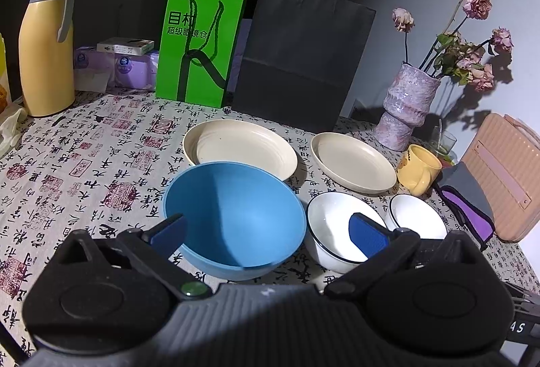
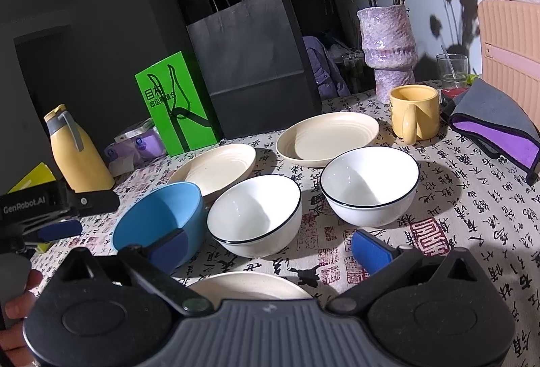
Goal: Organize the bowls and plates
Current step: 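Move both open tools past the bowls toward the cream plate by the green bag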
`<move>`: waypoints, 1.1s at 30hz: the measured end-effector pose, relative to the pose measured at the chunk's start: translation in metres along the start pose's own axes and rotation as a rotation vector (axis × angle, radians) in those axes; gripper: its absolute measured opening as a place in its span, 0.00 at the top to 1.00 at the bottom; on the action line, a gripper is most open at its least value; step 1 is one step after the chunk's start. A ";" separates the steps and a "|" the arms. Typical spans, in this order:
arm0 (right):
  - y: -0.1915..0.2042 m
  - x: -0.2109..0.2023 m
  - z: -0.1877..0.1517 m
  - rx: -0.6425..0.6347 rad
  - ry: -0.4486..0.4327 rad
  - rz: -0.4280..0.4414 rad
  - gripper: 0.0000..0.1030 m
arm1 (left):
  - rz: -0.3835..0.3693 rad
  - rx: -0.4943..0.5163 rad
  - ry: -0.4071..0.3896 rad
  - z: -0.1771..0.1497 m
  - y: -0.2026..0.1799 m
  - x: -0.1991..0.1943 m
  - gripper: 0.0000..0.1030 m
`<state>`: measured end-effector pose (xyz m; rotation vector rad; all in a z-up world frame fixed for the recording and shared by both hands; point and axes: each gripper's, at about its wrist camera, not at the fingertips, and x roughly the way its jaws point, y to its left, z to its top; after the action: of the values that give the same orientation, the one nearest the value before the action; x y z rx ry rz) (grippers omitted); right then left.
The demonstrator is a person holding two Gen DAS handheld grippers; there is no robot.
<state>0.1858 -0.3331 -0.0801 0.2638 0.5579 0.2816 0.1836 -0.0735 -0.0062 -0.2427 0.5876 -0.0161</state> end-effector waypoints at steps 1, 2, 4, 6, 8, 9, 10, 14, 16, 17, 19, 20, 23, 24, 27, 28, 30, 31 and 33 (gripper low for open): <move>0.001 0.002 0.000 -0.003 0.005 -0.001 0.00 | -0.003 -0.003 0.002 0.001 0.001 0.001 0.00; 0.002 0.003 0.000 -0.006 0.009 -0.003 0.00 | -0.005 -0.004 0.004 0.001 0.002 0.002 0.00; 0.005 0.004 0.001 -0.014 0.009 -0.006 0.00 | -0.007 -0.003 0.004 0.003 0.003 0.003 0.00; 0.006 0.007 0.002 -0.018 0.012 -0.003 0.00 | -0.015 -0.008 0.003 0.003 0.004 0.004 0.00; 0.009 0.009 0.003 -0.024 0.016 -0.007 0.00 | -0.022 -0.012 0.004 0.005 0.007 0.006 0.00; 0.011 0.010 0.004 -0.027 0.017 -0.010 0.00 | -0.024 -0.014 0.004 0.005 0.008 0.006 0.00; 0.012 0.011 0.005 -0.029 0.017 -0.011 0.00 | -0.027 -0.015 0.002 0.006 0.009 0.007 0.00; 0.016 0.014 0.007 -0.034 0.020 -0.012 0.00 | -0.033 -0.018 -0.002 0.011 0.014 0.008 0.00; 0.018 0.016 0.008 -0.036 0.017 -0.017 0.00 | -0.029 -0.011 -0.002 0.013 0.017 0.010 0.00; 0.019 0.017 0.008 -0.036 0.015 -0.018 0.00 | -0.028 -0.008 -0.003 0.014 0.019 0.010 0.00; 0.020 0.021 0.008 -0.031 0.022 -0.022 0.00 | -0.033 -0.010 -0.004 0.015 0.022 0.012 0.00; 0.021 0.023 0.009 -0.031 0.028 -0.026 0.00 | -0.035 -0.012 -0.005 0.016 0.024 0.012 0.00; 0.026 0.027 0.011 -0.048 0.031 -0.034 0.00 | -0.032 -0.009 -0.004 0.019 0.030 0.015 0.00; 0.028 0.028 0.012 -0.052 0.032 -0.037 0.00 | -0.031 -0.010 -0.002 0.020 0.032 0.015 0.00; 0.031 0.034 0.016 -0.061 0.041 -0.048 0.00 | -0.032 -0.023 -0.003 0.024 0.040 0.017 0.00; 0.032 0.035 0.018 -0.063 0.044 -0.050 0.00 | -0.029 -0.026 -0.005 0.026 0.043 0.018 0.00; 0.034 0.040 0.022 -0.062 0.046 -0.046 0.00 | -0.027 -0.035 -0.008 0.030 0.048 0.020 0.00; 0.034 0.042 0.024 -0.057 0.051 -0.043 0.00 | -0.028 -0.043 -0.008 0.032 0.051 0.021 0.00; 0.036 0.049 0.028 -0.053 0.061 -0.040 0.00 | -0.027 -0.056 -0.004 0.038 0.057 0.024 0.00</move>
<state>0.2338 -0.2878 -0.0693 0.1930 0.6148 0.2661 0.2210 -0.0119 -0.0019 -0.3053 0.5811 -0.0255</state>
